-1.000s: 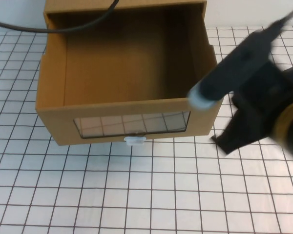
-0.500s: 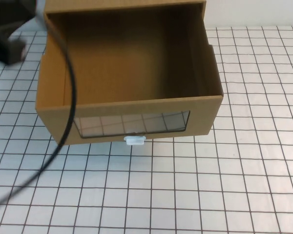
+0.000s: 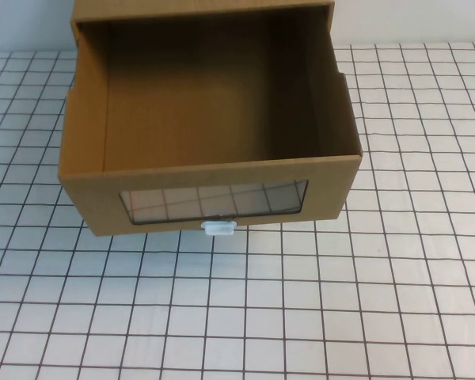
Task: Open the shoe box
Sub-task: 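Pull the top drawer of the cardboard box fully open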
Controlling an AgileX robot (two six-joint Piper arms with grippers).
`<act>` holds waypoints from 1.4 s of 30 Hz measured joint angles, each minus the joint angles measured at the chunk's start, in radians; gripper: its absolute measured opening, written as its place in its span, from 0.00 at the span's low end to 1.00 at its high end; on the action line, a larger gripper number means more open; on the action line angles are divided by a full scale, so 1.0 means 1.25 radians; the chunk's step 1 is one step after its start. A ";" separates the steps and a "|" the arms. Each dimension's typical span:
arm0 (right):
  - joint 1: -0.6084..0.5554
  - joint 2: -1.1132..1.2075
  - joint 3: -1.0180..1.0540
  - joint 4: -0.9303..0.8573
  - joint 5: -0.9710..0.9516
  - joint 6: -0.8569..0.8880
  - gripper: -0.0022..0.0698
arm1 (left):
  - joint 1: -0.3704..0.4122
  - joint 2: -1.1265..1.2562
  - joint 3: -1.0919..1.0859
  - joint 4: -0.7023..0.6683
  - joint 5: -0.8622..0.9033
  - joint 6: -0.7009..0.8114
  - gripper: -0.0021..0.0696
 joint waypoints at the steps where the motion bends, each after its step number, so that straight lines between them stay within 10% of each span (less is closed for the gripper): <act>1: 0.000 -0.022 0.023 0.001 -0.011 0.000 0.01 | 0.000 -0.031 0.020 0.000 -0.004 -0.005 0.03; 15: 0.000 -0.127 0.208 0.036 -0.238 0.007 0.01 | 0.000 -0.142 0.380 -0.075 -0.334 -0.028 0.03; 42: 0.000 -0.124 0.224 -0.016 -0.043 0.005 0.01 | 0.000 -0.142 0.395 -0.079 -0.328 -0.028 0.03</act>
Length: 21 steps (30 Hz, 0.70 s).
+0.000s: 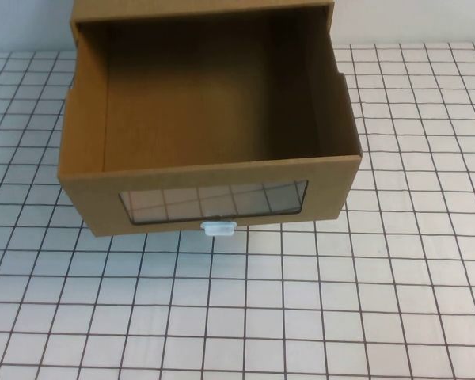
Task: Open the shoe box
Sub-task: 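Pull the top drawer of the cardboard box fully open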
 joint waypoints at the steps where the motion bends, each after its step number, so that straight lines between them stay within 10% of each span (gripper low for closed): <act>1: -0.002 -0.003 0.004 -0.011 -0.008 0.000 0.01 | 0.000 0.000 0.000 0.000 0.000 0.000 0.03; 12: -0.310 -0.194 0.181 0.017 -0.253 0.000 0.01 | 0.000 0.000 0.000 0.000 0.000 0.000 0.03; 21: -0.335 -0.205 0.209 0.019 -0.294 0.000 0.01 | 0.000 0.000 0.000 0.000 0.002 0.000 0.03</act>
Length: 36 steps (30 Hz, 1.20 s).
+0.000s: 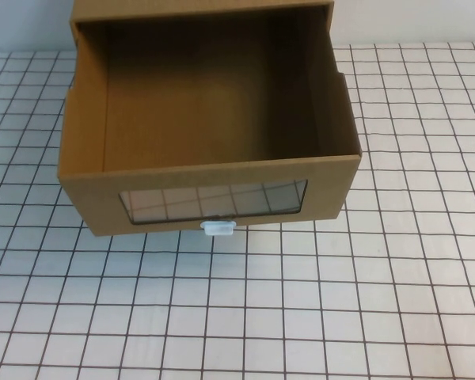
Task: Open the shoe box
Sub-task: 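Pull the top drawer of the cardboard box fully open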
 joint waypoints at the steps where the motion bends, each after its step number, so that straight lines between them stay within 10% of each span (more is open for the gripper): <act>1: 0.000 0.000 0.000 0.000 -0.010 0.000 0.01 | 0.000 0.000 0.000 0.000 0.000 0.000 0.03; 7: 0.000 0.000 0.000 0.020 -0.031 -0.020 0.01 | 0.000 0.000 0.000 0.000 0.000 0.000 0.03; 15: 0.000 0.000 0.026 0.381 0.003 -0.485 0.01 | 0.000 0.000 0.000 0.000 0.000 0.000 0.03; 36: 0.000 0.000 0.028 0.385 0.162 -0.517 0.01 | 0.000 0.000 0.000 0.000 0.000 0.000 0.03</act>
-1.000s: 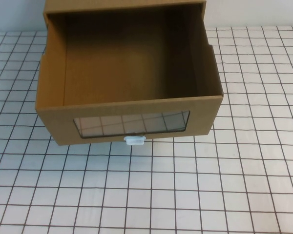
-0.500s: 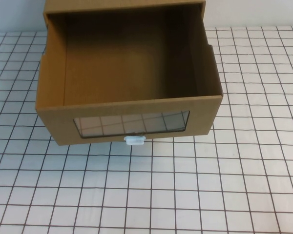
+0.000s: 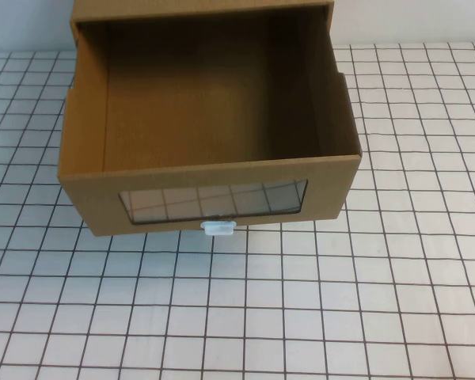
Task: Open the shoe box
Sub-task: 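Pull the top drawer of the cardboard box fully open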
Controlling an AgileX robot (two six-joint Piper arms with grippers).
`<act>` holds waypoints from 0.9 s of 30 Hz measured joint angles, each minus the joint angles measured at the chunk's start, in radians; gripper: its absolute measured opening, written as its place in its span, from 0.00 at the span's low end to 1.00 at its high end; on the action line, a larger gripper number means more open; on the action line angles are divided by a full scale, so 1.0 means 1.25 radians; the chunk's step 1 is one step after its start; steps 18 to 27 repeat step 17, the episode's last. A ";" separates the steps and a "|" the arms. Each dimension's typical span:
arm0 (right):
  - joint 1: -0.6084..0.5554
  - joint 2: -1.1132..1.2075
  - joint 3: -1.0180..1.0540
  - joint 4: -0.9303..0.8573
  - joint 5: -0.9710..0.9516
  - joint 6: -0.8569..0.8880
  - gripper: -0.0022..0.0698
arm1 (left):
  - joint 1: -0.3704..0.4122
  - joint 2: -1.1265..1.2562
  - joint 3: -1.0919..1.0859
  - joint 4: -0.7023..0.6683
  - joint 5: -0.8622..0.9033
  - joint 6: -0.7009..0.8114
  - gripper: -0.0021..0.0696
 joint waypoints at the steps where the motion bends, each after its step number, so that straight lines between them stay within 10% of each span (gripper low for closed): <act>1: 0.000 0.000 0.000 0.000 0.000 0.000 0.01 | 0.000 0.000 0.000 0.000 0.000 0.000 0.03; 27: 0.000 0.000 0.000 0.000 0.000 0.000 0.01 | 0.017 -0.021 0.000 0.249 0.017 -0.133 0.03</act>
